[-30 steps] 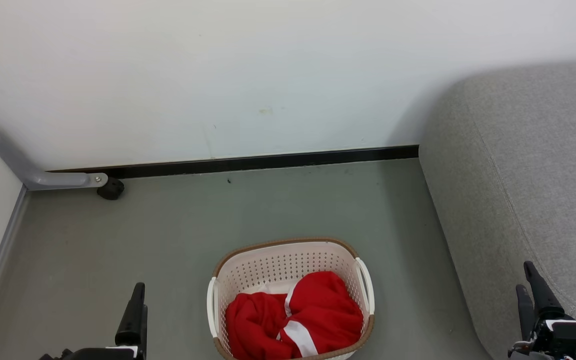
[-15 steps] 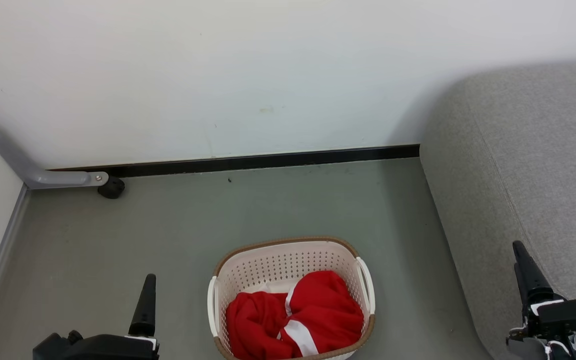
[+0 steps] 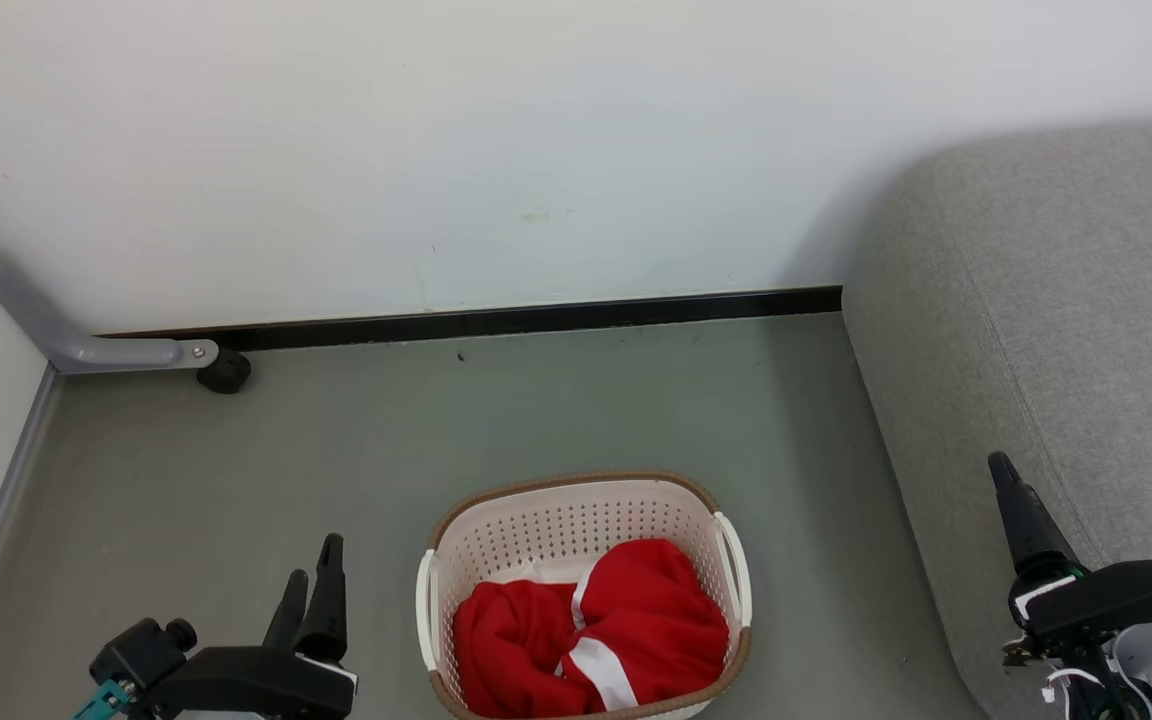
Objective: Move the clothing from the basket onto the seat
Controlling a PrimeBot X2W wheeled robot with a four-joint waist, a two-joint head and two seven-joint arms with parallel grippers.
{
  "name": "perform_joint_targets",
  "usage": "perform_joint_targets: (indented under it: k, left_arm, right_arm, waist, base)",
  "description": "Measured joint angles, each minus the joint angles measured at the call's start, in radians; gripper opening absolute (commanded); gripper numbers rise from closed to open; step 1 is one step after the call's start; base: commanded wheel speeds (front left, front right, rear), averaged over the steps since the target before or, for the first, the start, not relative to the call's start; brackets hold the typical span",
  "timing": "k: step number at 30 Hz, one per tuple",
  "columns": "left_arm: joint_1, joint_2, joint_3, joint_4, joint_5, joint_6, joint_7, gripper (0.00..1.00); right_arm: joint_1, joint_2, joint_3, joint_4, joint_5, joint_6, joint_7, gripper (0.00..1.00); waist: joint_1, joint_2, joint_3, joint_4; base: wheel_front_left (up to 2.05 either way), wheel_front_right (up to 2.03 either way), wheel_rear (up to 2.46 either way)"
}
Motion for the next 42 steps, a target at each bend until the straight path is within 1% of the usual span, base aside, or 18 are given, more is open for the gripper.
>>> perform_joint_targets:
  k: [11, 19, 21, 27, 28, 31, 40, 42]
  left_arm:
    - [-0.020, 0.029, -0.071, 0.017, 0.209, 0.040, -0.038, 1.00]
    - [-0.032, 0.049, -0.108, 0.038, 0.355, 0.074, -0.065, 1.00]
    - [-0.038, 0.049, -0.111, 0.043, 0.382, 0.088, -0.075, 1.00]
    - [-0.039, 0.053, -0.132, 0.047, 0.476, 0.100, -0.096, 1.00]
    - [-0.041, 0.054, -0.139, 0.049, 0.509, 0.107, -0.104, 1.00]
    - [-0.048, 0.056, -0.151, 0.053, 0.559, 0.115, -0.114, 1.00]
    - [-0.063, 0.057, -0.168, 0.057, 0.686, 0.135, -0.145, 1.00]
    - [-0.064, 0.057, -0.170, 0.057, 0.699, 0.142, -0.150, 1.00]
  right_arm:
    - [-0.057, -0.045, 0.103, 0.078, -0.184, 0.000, -0.053, 1.00]
    - [-0.095, -0.064, 0.171, 0.129, -0.287, -0.001, -0.088, 1.00]
    - [-0.103, -0.072, 0.185, 0.140, -0.316, -0.001, -0.096, 1.00]
    - [-0.138, -0.092, 0.225, 0.174, -0.388, -0.001, -0.119, 1.00]
    - [-0.148, -0.097, 0.236, 0.186, -0.406, -0.001, -0.126, 1.00]
    - [-0.162, -0.104, 0.252, 0.201, -0.443, -0.006, -0.140, 1.00]
    - [-0.210, -0.128, 0.300, 0.246, -0.536, -0.006, -0.169, 1.00]
    - [-0.215, -0.131, 0.304, 0.249, -0.549, -0.006, -0.176, 1.00]
  waist:
    - [0.0000, 0.0000, 0.002, 0.001]
    - [0.0000, 0.0000, 0.004, -0.001]
    - [0.0000, 0.0000, 0.004, -0.001]
    - [0.0000, 0.0000, 0.006, -0.003]
    - [0.0000, 0.0000, 0.006, -0.004]
    - [0.0000, 0.0000, 0.007, -0.005]
    - [0.0000, 0.0000, 0.011, -0.009]
    - [0.0000, 0.0000, 0.011, -0.009]
  base:
    - [0.00, 0.00, 0.00]
    - [0.00, 0.00, 0.00]
    - [0.00, 0.00, 0.00]
    - [0.00, 0.00, 0.00]
    - [0.00, 0.00, 0.00]
    - [0.00, 0.00, 0.00]
    - [0.00, 0.00, 0.00]
    - [0.00, 0.00, 0.00]
